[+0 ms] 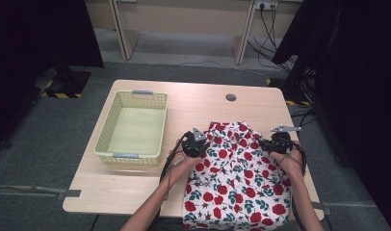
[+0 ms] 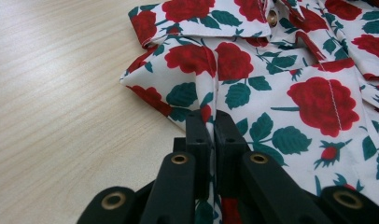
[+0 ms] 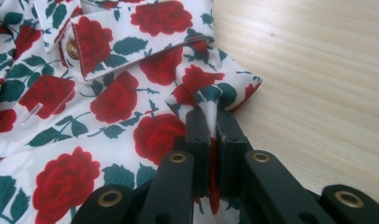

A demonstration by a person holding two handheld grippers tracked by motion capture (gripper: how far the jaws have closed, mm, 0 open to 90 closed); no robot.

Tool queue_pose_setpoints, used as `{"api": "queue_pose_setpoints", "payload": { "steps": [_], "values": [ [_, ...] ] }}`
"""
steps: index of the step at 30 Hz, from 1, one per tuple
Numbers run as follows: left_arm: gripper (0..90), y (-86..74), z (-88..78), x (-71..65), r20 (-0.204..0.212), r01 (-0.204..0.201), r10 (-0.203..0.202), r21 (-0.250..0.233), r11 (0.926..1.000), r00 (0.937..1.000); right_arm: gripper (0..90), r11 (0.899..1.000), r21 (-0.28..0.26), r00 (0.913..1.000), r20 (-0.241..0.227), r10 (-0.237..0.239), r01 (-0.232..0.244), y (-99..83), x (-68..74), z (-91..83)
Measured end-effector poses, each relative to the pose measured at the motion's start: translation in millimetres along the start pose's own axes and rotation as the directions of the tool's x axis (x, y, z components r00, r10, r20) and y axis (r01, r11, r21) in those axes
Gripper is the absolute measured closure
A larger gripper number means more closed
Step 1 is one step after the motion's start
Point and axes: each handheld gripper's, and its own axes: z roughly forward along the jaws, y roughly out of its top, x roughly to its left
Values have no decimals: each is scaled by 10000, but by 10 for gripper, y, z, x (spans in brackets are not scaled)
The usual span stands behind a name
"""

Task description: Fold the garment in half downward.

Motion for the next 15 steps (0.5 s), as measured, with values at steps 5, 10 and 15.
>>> {"api": "queue_pose_setpoints", "payload": {
  "steps": [5, 10, 15],
  "values": [
    [865, 28, -24, -12, -70, -58, 57, -93, 9999, 10000, 867, 9993, -353, 9999, 51, -92, 94, 59, 7, -91],
    [867, 119, -88, -11, -109, -127, 124, -323, 9994, 9999, 870, 9972, -670, 9993, 155, -331, 341, 158, 34, -192],
    [867, 199, -140, 20, -165, -52, 43, -592, 9982, 9999, 871, 9930, -1089, 9986, 323, -428, 461, 268, 38, -286]
  ]
}}
